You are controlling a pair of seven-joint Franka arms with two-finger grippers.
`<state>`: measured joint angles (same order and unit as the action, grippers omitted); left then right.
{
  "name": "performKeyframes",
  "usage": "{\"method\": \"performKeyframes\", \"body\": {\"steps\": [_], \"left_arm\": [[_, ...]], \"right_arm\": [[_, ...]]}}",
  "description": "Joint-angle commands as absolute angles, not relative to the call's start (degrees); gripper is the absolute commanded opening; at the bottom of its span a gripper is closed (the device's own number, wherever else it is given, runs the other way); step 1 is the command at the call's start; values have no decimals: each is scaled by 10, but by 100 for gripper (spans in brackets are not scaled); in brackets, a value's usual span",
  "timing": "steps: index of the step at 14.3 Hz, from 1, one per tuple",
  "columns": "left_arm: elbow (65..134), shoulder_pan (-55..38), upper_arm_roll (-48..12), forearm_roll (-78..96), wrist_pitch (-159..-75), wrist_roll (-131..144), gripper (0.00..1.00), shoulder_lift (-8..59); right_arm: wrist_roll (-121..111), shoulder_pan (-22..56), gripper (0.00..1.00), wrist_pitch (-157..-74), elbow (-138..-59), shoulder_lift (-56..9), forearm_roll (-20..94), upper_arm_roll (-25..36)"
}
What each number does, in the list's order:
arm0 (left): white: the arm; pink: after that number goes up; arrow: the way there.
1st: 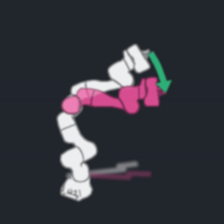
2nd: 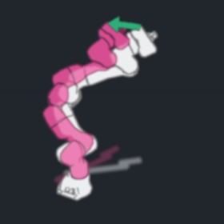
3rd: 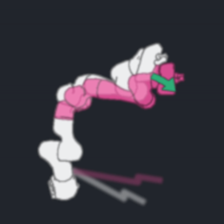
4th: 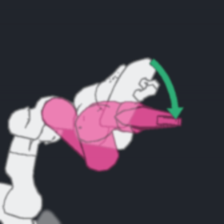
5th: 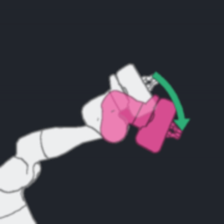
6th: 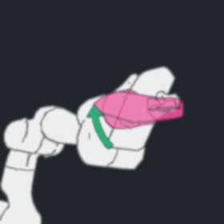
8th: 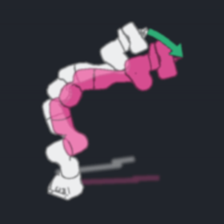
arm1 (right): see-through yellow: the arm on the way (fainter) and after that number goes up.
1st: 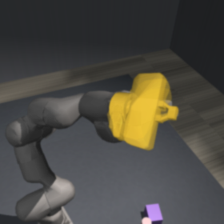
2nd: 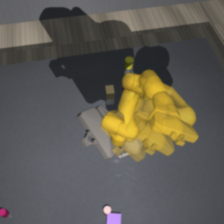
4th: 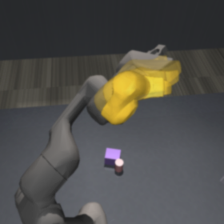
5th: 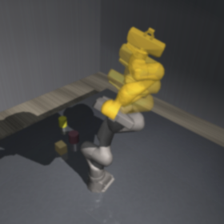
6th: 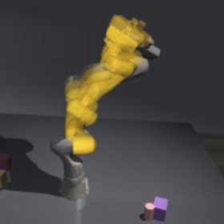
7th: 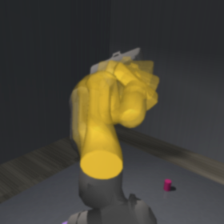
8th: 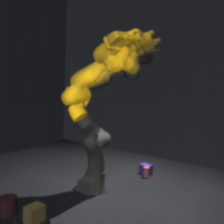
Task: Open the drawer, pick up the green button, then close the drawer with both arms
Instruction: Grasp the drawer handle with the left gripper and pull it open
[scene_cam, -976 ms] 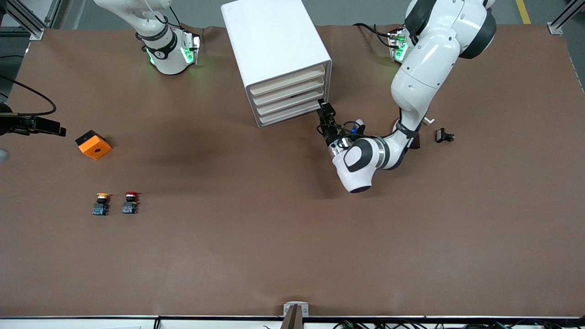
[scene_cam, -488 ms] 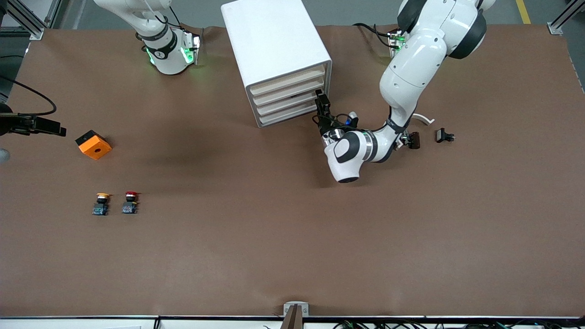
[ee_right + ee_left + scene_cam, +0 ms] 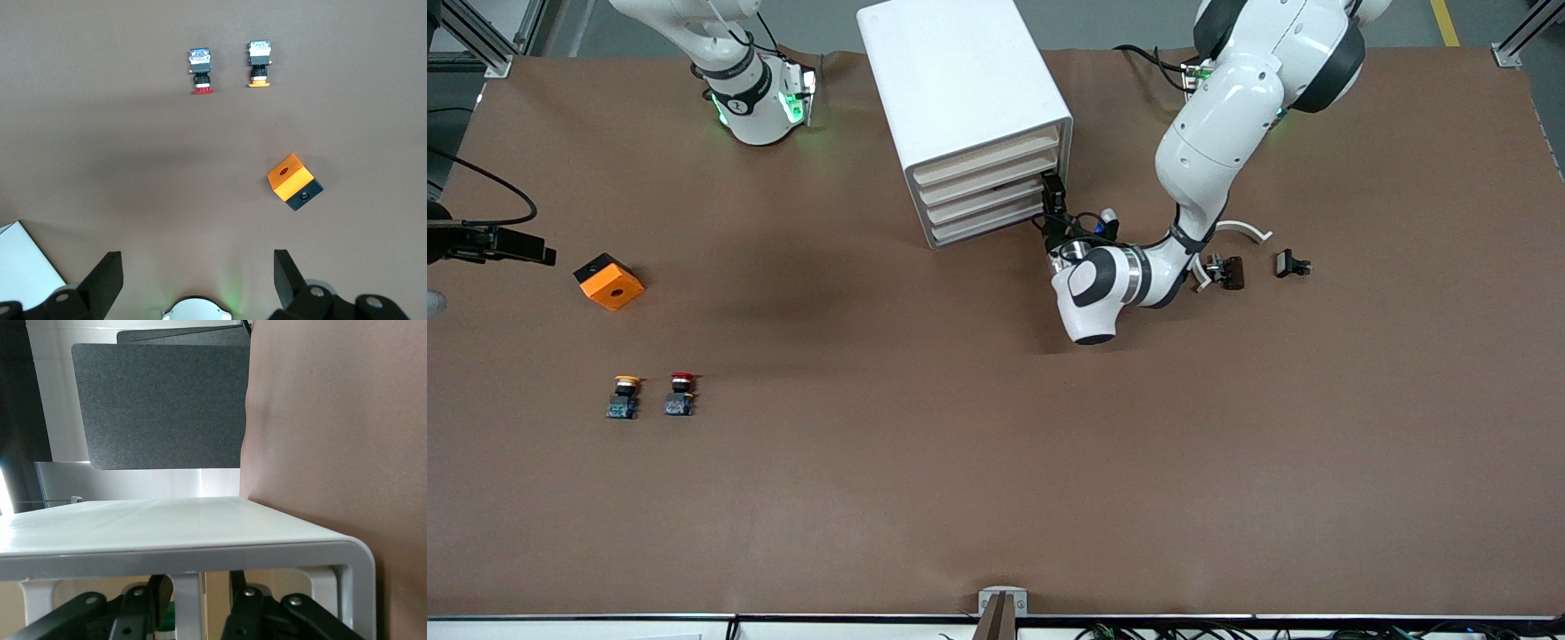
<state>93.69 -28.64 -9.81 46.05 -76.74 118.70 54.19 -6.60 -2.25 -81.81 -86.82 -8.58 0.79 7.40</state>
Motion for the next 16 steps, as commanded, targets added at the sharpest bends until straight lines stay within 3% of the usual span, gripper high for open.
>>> {"method": "performKeyframes", "body": {"steps": [1, 8, 16], "left_arm": [[945, -289, -98, 463, -763, 1194, 31, 533], [940, -289, -99, 461, -764, 1192, 14, 531], [919, -274, -96, 461, -764, 1189, 13, 528]], "right_arm": [[-61, -30, 100, -815, -864, -88, 11, 68], [-61, -29, 100, -815, -864, -86, 12, 68], [-53, -25, 100, -817, -870, -87, 15, 67]]}}
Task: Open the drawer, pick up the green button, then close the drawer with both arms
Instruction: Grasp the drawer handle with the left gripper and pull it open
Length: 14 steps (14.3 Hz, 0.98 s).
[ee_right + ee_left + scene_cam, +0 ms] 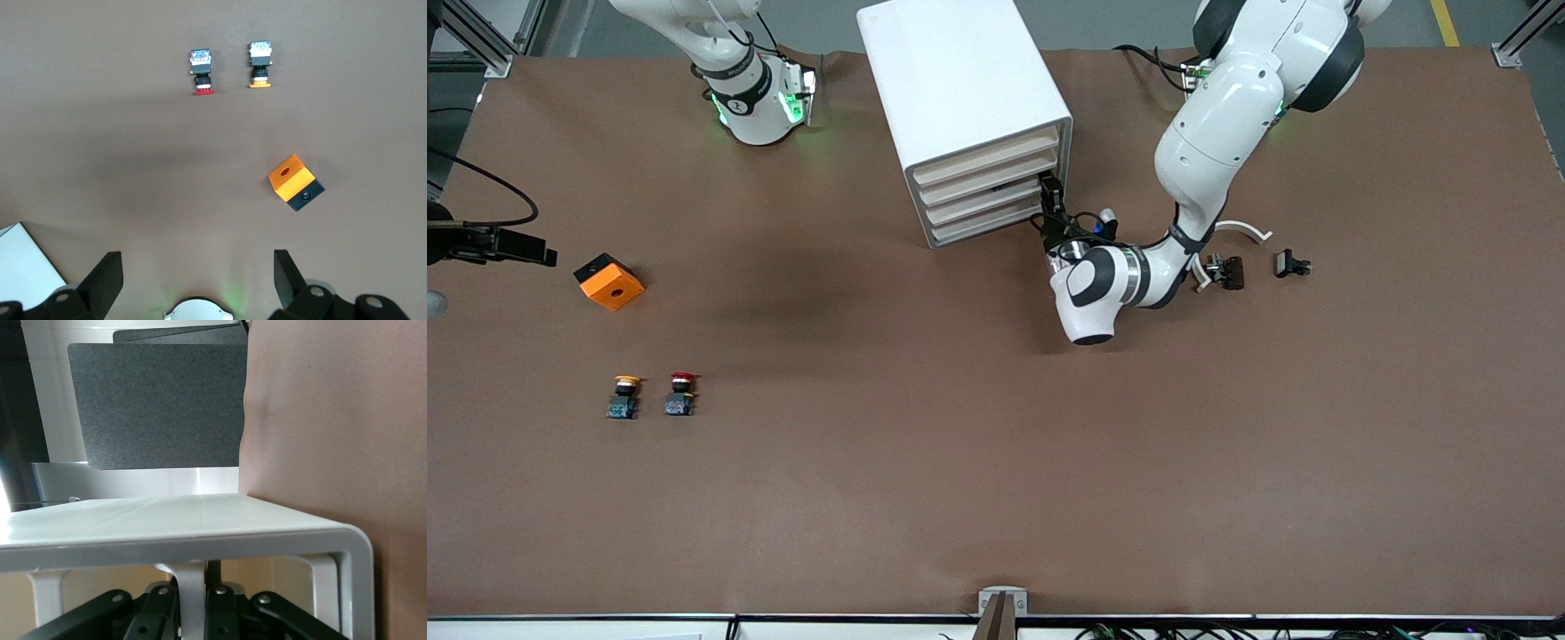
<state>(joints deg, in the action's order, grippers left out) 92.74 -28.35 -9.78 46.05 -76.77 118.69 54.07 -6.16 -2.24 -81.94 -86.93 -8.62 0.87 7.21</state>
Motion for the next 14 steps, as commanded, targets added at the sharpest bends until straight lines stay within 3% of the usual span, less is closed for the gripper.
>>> {"method": "performKeyframes", "body": {"steps": [1, 14], "left_arm": [[911, -267, -96, 461, -764, 1189, 14, 528], [838, -178, -92, 468, -788, 1187, 19, 533]], "right_arm": [[-53, -25, 100, -815, -868, -86, 15, 67], [-53, -34, 100, -817, -872, -85, 0, 66]]}}
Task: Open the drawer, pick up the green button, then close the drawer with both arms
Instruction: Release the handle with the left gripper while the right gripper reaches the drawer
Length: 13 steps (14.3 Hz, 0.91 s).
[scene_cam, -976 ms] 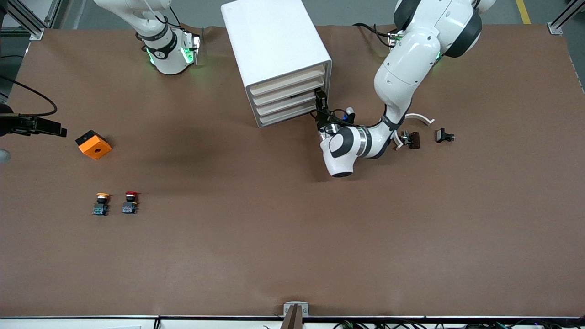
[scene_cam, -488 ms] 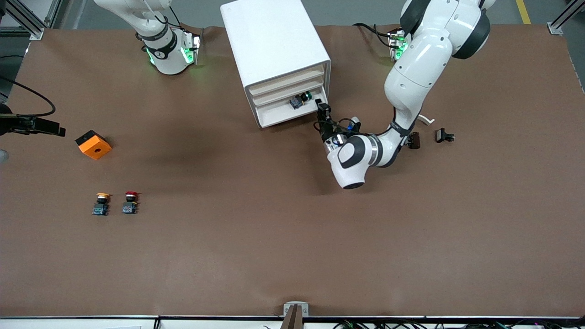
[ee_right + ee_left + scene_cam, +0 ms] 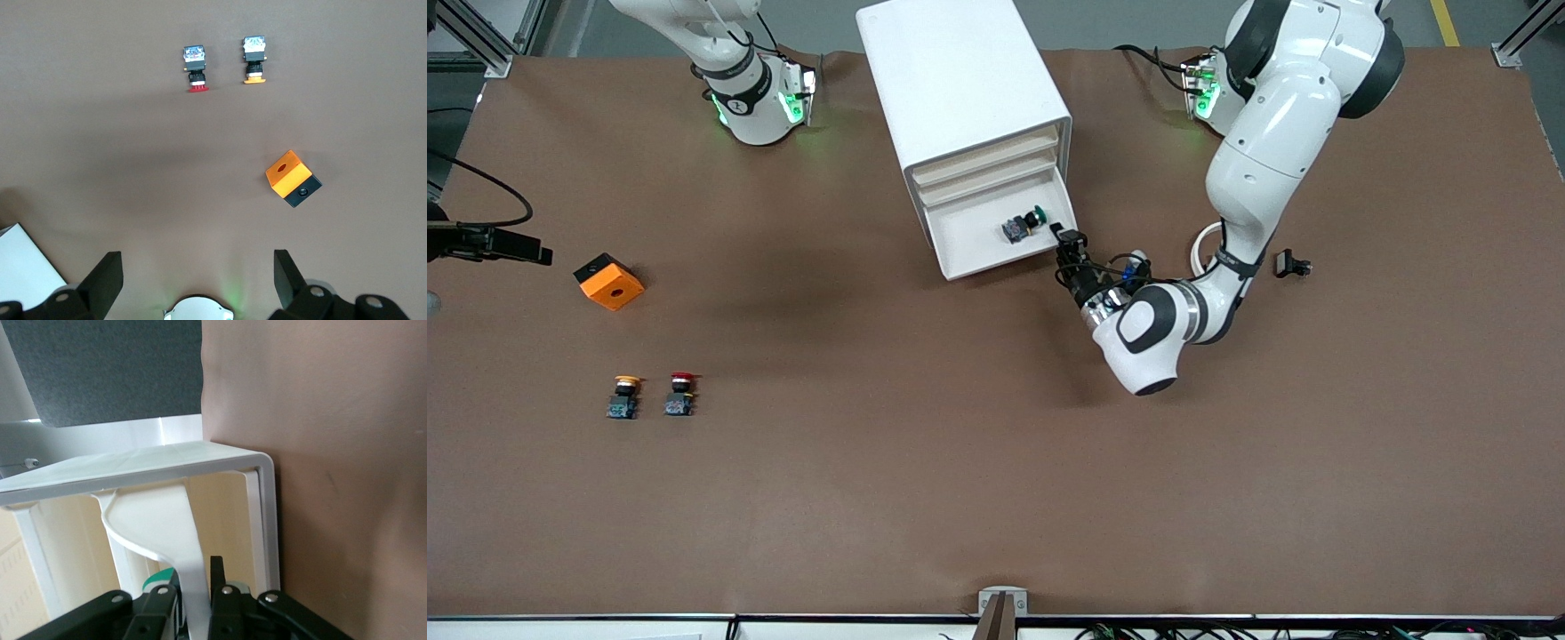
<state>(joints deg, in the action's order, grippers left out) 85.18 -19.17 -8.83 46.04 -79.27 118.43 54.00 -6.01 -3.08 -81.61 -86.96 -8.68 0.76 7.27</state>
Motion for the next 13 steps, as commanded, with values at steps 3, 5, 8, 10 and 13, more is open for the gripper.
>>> {"method": "performKeyframes", "body": {"steps": [3, 5, 8, 10, 13], "left_arm": [[828, -169, -92, 468, -791, 1187, 22, 534], [828, -167, -92, 468, -792, 1183, 31, 534], [829, -163, -92, 468, -805, 1167, 100, 534], [828, -162, -92, 468, -810, 1158, 100, 534], [825, -157, -91, 461, -821, 1144, 100, 530]], "right_arm": [[-44, -27, 100, -815, -871, -84, 1, 63], [-36, -18, 100, -811, -873, -84, -6, 67], [-31, -17, 100, -816, -876, -83, -6, 67], [-12, 2, 100, -818, -876, -83, -9, 64], [67, 20, 100, -810, -876, -81, -2, 63]]}}
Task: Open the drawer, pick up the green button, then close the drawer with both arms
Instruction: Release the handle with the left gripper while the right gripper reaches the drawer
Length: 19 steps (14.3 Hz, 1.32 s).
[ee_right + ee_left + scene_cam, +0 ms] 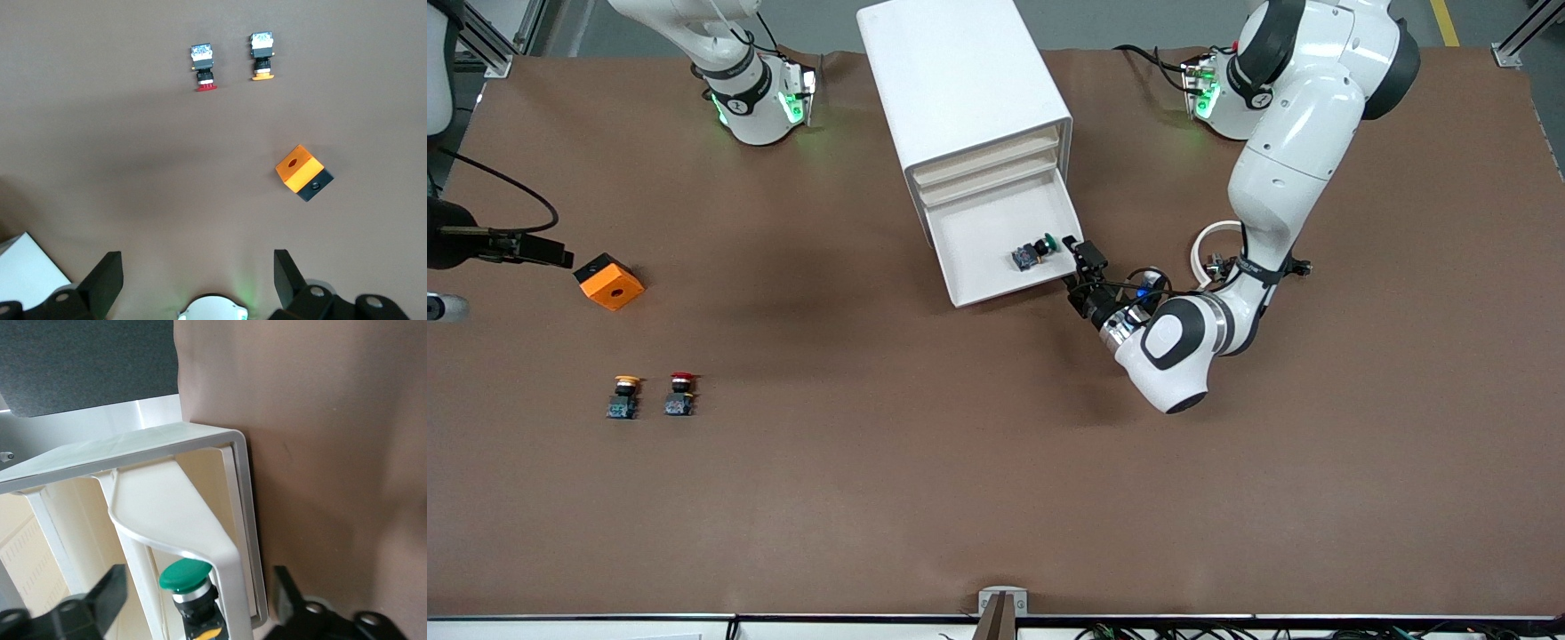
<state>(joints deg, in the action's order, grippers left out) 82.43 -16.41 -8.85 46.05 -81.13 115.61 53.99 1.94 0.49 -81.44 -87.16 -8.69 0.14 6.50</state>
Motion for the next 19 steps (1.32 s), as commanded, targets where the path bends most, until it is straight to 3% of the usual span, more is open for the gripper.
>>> {"method": "performKeyframes", "body": {"steps": [1, 10, 15, 19], "left_arm": [[818, -154, -91, 460, -825, 1130, 100, 529], [768, -129, -87, 361, -844, 851, 100, 496], [770, -126, -87, 265, -933, 615, 100, 454], [779, -128, -87, 201, -1029, 494, 100, 422]], "right_arm": [[91, 38, 100, -810, -875, -80, -2, 63], [340, 129, 100, -815, -881, -78, 31, 63], [564, 257, 100, -866, -883, -82, 52, 63], [719, 356, 100, -954, -890, -115, 83, 63]]}}
